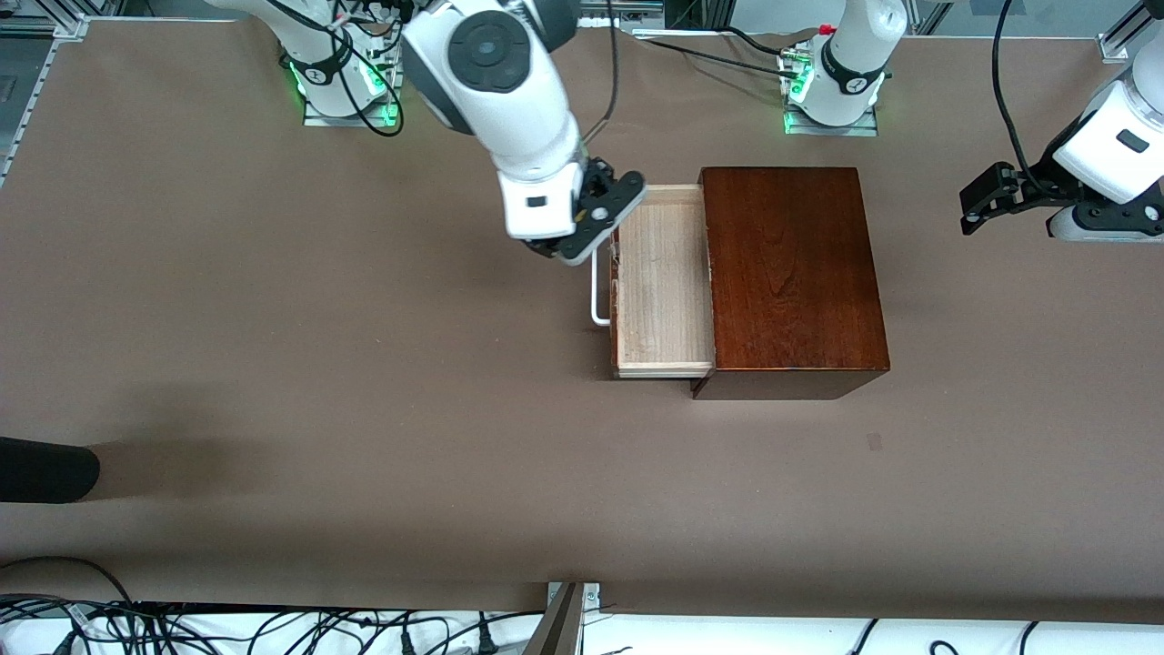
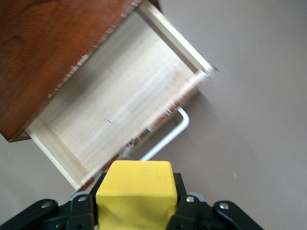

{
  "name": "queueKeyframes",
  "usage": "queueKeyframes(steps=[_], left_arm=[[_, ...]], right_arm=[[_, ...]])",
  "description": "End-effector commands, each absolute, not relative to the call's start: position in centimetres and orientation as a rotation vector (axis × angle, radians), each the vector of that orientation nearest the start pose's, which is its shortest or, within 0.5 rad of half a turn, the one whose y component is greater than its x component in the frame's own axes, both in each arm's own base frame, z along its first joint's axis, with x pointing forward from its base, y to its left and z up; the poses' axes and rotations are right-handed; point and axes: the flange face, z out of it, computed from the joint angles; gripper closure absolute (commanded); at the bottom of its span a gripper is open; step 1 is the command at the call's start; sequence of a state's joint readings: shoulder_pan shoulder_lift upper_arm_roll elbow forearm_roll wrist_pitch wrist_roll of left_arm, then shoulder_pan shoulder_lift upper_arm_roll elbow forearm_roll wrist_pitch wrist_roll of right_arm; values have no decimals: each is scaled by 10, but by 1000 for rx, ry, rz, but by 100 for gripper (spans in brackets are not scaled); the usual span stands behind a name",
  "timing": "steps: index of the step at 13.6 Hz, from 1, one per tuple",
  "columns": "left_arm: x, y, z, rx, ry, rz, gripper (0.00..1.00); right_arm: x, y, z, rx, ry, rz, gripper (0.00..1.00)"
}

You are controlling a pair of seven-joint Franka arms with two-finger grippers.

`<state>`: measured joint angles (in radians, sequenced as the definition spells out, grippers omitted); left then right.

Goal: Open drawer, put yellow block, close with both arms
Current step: 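Lift the yellow cube and carry it over the open drawer, then lower the yellow cube into the drawer and open the right gripper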

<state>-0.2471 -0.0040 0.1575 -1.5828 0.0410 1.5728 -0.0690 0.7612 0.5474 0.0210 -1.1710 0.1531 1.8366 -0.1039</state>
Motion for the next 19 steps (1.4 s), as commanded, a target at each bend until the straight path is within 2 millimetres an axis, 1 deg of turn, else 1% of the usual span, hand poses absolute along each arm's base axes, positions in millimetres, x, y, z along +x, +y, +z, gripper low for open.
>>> queueKeyframes(steps=[1,5,8,11,13,16,19], left_arm=[[555,-43,627,-3092,59,0,0],[555,-43,627,-3092,59,-1,0],[555,-43,627,-3092,59,0,0],[555,-43,627,-3092,59,0,0],[555,-43,627,-3092,59,0,0],[555,-43,627,-3092,59,0,0],[555,-43,627,-3092,59,0,0]], right_arm=[[515,552,473,-2617,-1356,-173,99],[523,564,438,-2493,-1640,-252,99],[511,589,415,-2450,-1770,-298,99],[509,608,384,-2376,-1879,-363,99],[503,619,363,-2353,-1949,-387,99],[499,620,346,-2345,-2043,-355,98],[497,620,330,-2324,-2085,-317,98]])
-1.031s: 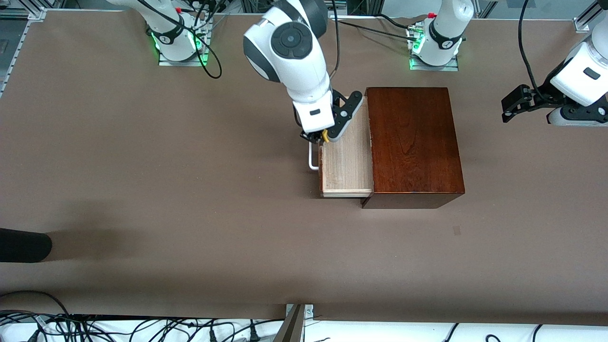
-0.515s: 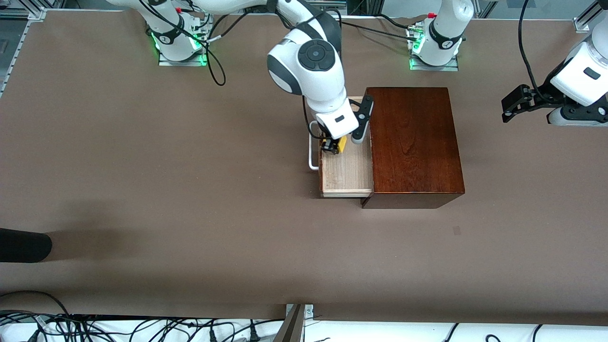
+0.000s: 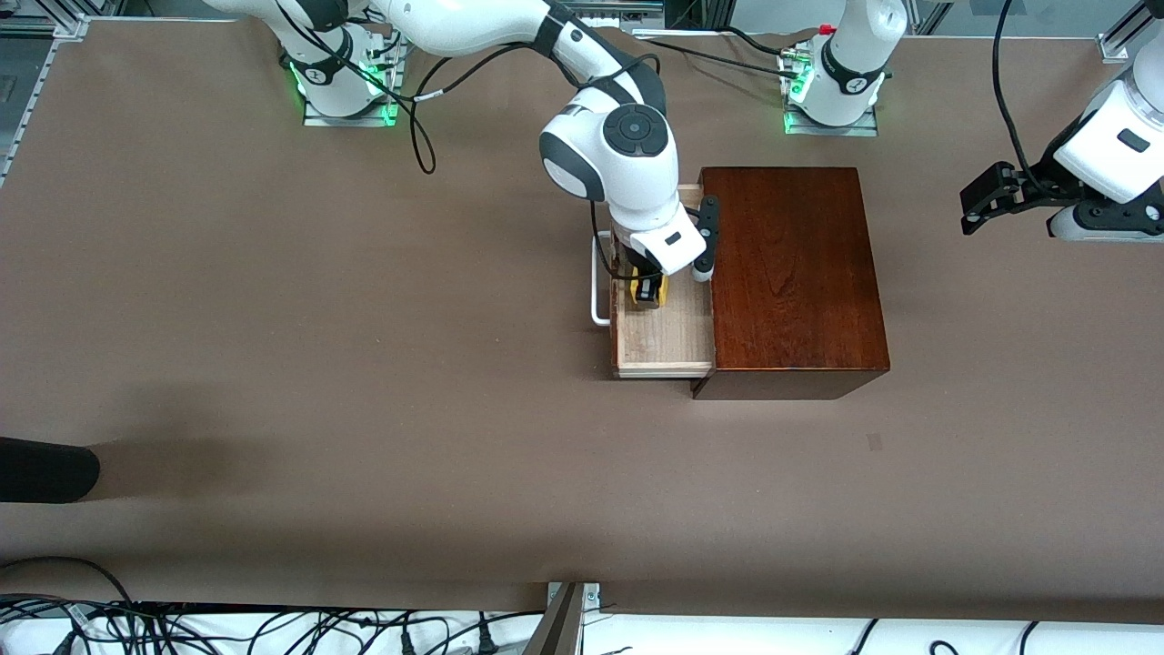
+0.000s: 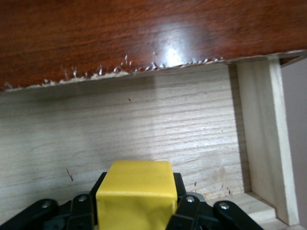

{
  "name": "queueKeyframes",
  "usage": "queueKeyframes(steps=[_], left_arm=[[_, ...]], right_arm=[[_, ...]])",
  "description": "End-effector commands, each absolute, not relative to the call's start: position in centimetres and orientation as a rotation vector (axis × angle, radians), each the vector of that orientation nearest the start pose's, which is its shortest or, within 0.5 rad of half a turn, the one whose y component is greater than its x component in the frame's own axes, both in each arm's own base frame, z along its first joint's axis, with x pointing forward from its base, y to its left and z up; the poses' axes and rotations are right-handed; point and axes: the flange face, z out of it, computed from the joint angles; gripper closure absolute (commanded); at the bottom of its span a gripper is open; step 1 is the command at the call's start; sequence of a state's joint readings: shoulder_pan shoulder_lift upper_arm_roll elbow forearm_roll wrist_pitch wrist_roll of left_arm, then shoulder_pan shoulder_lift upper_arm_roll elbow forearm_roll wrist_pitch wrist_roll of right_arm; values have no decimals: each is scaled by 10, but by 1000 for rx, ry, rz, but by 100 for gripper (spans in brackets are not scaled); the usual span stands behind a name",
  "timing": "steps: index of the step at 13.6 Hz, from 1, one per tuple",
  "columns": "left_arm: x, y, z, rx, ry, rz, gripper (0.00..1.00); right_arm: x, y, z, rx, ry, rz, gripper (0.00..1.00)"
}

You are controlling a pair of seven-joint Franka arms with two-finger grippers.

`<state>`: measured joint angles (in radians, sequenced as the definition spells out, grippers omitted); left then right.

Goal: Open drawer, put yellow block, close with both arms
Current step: 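Lower the yellow cube into the drawer and open the right gripper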

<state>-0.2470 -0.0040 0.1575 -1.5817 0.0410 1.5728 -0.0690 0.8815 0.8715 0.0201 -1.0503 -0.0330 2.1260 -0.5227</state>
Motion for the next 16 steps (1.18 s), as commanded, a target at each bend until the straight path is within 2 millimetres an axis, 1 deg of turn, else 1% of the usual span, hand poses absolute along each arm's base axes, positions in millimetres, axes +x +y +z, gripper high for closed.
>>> queueKeyframes(steps=[1,5,7,9,12,13,14,15,16], left_arm=[[555,-43,627,-3092,59,0,0],[555,-43,627,-3092,59,0,0],[555,-43,627,-3092,59,0,0],[555,-43,627,-3092,59,0,0],[555,-43,626,-3092,59,2,0],[555,-43,626,-3092,59,2,0],[555,-43,626,-3092,59,2,0],[555,-43,626,-3092,59,2,0],[555,-43,626,-3092,59,2,0]], right_arm=[[497,619,328,-2306,-2110,-312,98],[497,618,305,-2263,-2181,-264,97],[496,619,302,-2254,-2191,-259,96],[496,619,299,-2256,-2189,-254,90],[494,619,305,-2261,-2182,-237,75],[493,620,307,-2262,-2178,-229,39],[492,620,309,-2262,-2173,-223,0],[490,621,308,-2272,-2158,-210,0],[483,626,311,-2284,-2137,-201,0]])
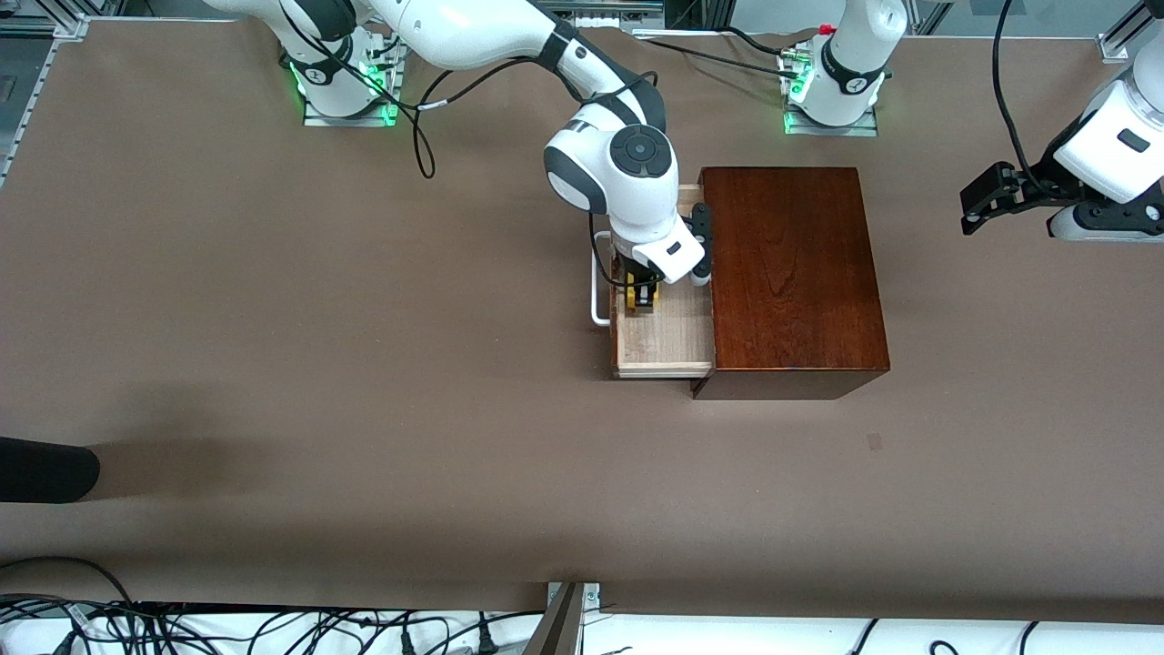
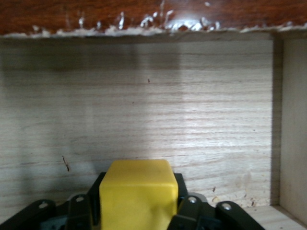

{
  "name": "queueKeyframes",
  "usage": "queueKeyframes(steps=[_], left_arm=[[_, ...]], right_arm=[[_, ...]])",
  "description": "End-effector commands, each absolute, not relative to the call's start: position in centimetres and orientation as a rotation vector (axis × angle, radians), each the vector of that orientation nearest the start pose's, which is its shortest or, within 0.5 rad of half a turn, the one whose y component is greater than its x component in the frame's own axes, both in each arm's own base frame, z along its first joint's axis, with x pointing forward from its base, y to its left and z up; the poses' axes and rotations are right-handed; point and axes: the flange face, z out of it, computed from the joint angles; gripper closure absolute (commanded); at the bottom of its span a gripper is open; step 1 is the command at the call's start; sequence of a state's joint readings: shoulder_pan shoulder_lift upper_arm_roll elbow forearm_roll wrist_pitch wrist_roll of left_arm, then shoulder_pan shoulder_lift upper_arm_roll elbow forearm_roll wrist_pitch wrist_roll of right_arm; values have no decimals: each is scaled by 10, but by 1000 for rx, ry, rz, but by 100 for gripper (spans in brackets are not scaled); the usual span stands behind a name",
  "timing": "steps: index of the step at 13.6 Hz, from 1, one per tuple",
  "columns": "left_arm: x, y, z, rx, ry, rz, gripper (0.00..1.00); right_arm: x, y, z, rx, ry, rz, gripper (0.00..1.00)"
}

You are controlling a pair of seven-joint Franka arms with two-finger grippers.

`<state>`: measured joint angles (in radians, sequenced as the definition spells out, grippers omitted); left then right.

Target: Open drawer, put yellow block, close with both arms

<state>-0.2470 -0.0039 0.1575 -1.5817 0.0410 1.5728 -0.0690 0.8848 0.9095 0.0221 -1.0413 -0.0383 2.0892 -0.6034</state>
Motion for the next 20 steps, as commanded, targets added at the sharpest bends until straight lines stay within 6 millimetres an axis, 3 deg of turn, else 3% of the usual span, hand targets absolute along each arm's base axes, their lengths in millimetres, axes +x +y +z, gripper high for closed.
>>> queueKeyframes(steps=[1,5,10,11,16,20], left_arm=[[555,-43,626,-3092,59,2,0],[555,-43,626,-3093,59,2,0],[557,-44,627,-3093,56,-12,0],[557,-44,628,-3095,54,-15,0],[562,-49,619,-3130,43,8,0],[570,-57,615,-3154,-15,-40,0]], right_arm=[[478,631,322,-2291,-2125,-210,0],[468,636,368,-2306,-2111,-154,0],[468,615,424,-2331,-2100,-111,0],[472,605,441,-2352,-2092,-99,0],[518,517,510,-2492,-1946,5,0],[568,437,542,-2584,-1761,1,0]])
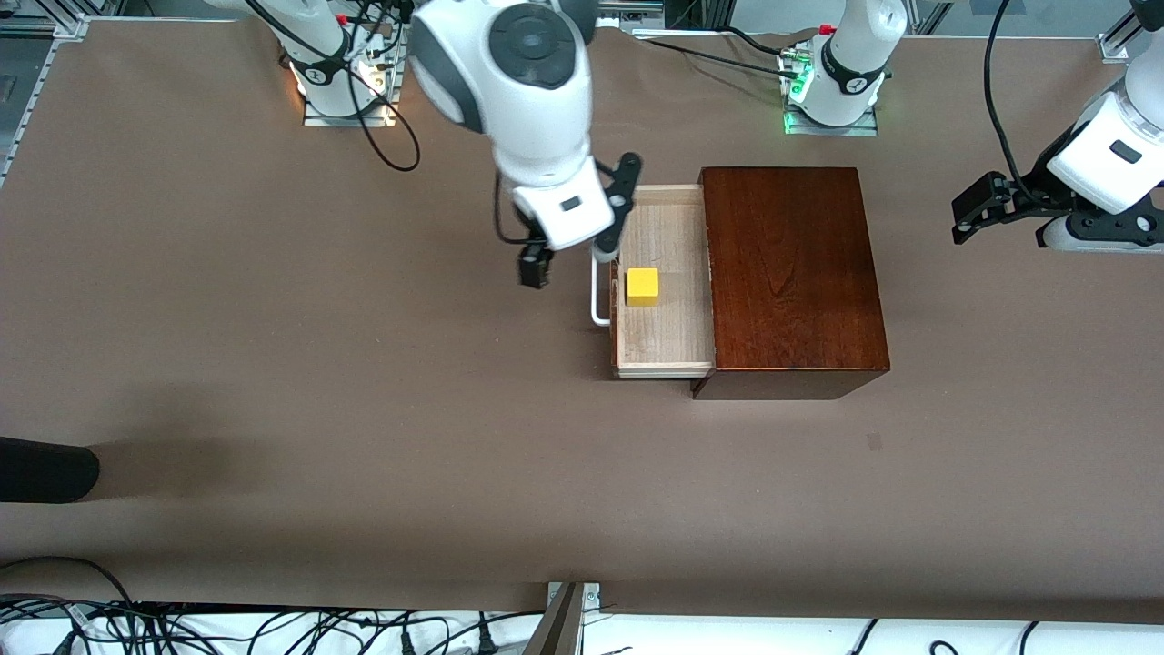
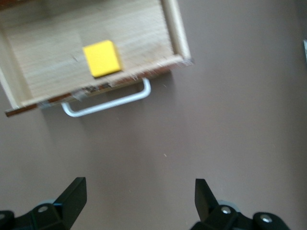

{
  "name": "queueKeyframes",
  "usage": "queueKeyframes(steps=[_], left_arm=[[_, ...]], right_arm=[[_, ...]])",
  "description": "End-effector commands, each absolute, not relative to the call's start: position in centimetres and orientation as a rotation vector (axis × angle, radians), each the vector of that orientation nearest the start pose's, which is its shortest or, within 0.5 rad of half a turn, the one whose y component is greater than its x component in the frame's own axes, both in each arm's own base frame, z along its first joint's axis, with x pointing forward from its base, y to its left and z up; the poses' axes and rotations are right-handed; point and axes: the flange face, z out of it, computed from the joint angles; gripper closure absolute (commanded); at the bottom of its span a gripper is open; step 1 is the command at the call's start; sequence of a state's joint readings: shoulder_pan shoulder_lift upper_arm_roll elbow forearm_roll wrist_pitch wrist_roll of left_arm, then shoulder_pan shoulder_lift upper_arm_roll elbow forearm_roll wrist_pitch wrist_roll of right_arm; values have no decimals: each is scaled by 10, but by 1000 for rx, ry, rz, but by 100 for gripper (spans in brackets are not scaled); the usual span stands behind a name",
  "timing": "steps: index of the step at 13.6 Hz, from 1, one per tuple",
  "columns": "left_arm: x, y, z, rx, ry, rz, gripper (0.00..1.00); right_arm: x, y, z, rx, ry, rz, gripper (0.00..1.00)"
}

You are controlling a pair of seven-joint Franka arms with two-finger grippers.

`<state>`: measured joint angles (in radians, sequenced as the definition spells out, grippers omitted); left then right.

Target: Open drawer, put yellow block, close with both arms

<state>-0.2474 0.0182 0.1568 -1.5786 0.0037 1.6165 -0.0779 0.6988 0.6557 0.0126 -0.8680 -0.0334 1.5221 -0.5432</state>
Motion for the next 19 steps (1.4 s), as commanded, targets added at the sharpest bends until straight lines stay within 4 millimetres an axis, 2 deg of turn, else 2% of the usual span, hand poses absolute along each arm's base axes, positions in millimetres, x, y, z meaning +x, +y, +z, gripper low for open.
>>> queueKeyframes(steps=[1,3,4,6,8,12,14,15,16,19], left_arm=[[570,-59,615,-3154,-15,-40,0],[570,-58,615,-3154,-15,-40,0],[570,-57,615,-3154,-15,-40,0],[569,-53,618,-3154,-5,-45,0],[569,-51,619,-3154,-10,-48,0],[569,-53,617,-3148,-10,-41,0],[570,-70,631,-3154,10,-74,0],[571,-94,629,-3155,46,-59,0],[571,-110,633,-3158,21,-67,0],[562,-178,622,-3174,-65,-11,0]], right_arm=[[578,423,543,-2602,-1719,-10,0],[596,381,556,-2663,-1594,-41,0],[601,354,564,-2702,-1512,-63,0],[610,308,568,-2771,-1375,-97,0],[619,263,571,-2830,-1162,-115,0],[607,191,591,-2997,-604,-127,0],[604,140,594,-3030,-462,-111,0],[602,117,593,-3040,-408,-99,0],[596,96,594,-3055,-352,-86,0],[583,35,587,-3084,-194,-39,0]])
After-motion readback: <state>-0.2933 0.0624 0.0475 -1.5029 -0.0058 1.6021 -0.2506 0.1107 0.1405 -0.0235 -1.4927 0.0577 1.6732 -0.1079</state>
